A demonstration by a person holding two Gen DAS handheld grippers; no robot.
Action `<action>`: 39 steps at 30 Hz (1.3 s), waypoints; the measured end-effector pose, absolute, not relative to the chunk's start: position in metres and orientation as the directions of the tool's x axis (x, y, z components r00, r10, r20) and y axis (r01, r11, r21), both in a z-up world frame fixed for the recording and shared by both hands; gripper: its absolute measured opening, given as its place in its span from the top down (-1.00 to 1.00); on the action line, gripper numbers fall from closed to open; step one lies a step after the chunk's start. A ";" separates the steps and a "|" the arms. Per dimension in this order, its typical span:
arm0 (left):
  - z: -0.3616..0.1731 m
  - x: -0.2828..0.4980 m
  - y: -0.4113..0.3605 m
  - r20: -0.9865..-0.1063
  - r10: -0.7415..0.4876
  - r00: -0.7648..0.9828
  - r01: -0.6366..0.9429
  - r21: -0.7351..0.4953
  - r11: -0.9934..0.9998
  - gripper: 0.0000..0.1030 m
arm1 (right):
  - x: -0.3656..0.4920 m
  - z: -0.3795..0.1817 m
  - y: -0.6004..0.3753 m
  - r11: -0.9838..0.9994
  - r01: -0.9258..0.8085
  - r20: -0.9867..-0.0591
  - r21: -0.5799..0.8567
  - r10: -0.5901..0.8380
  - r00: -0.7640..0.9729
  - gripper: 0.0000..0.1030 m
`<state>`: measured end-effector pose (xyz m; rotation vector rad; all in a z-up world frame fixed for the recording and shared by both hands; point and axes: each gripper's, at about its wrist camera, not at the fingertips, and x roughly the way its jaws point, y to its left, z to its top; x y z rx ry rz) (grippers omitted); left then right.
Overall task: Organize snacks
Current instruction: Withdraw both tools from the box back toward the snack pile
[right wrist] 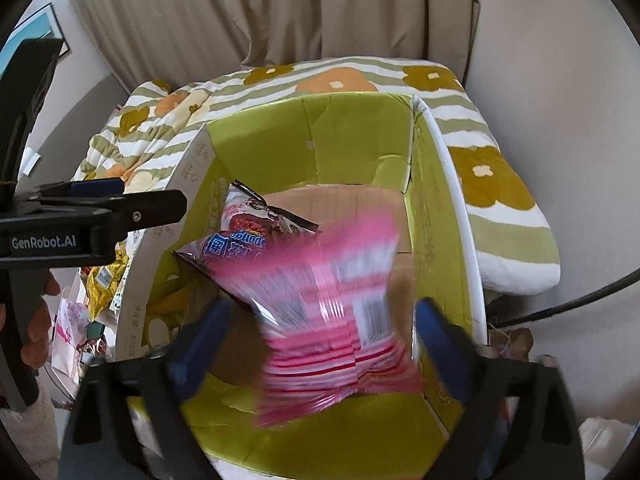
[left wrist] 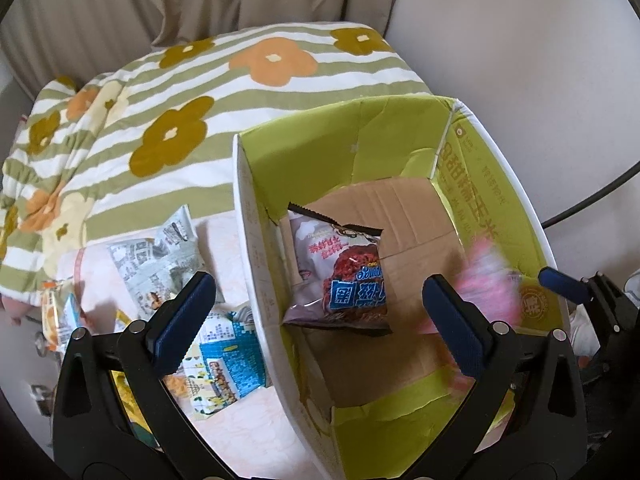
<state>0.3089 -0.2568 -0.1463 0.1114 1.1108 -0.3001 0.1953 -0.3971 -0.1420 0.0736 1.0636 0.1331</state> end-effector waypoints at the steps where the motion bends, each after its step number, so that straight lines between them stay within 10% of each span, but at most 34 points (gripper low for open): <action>1: -0.146 0.308 -0.256 -0.894 -0.180 0.411 0.292 -0.057 0.955 -0.99 | 0.195 -0.142 -0.397 0.990 -0.077 -0.866 0.121 0.144 0.478 -0.88; 39: -0.055 0.149 -0.130 -0.802 0.004 0.597 0.024 0.023 0.999 -0.99 | 0.117 -0.060 -0.332 0.900 -0.371 -0.712 0.230 0.415 0.566 -0.88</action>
